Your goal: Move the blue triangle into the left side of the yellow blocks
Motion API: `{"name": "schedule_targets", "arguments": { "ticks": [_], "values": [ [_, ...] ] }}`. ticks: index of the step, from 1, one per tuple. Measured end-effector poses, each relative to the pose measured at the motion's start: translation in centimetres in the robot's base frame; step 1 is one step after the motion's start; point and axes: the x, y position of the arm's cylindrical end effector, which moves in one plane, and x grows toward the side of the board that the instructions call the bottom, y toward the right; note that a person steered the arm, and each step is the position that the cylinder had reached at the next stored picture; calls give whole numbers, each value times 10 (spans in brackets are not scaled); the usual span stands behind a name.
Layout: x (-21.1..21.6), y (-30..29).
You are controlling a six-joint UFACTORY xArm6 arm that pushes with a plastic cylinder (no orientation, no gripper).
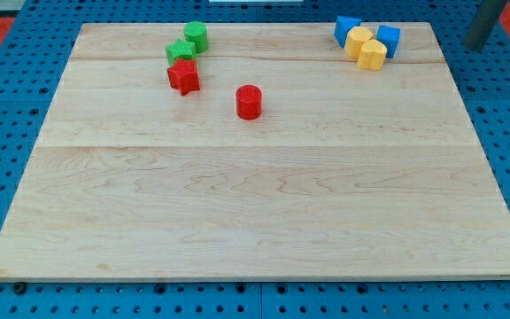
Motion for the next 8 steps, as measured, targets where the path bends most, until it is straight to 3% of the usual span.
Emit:
{"name": "schedule_targets", "arguments": {
  "ticks": [1,2,3,4,5,8],
  "values": [
    [-37,-6],
    [-39,-12],
    [-38,-50],
    [-38,-157],
    [-38,-202],
    [-16,-258]
  ]
}}
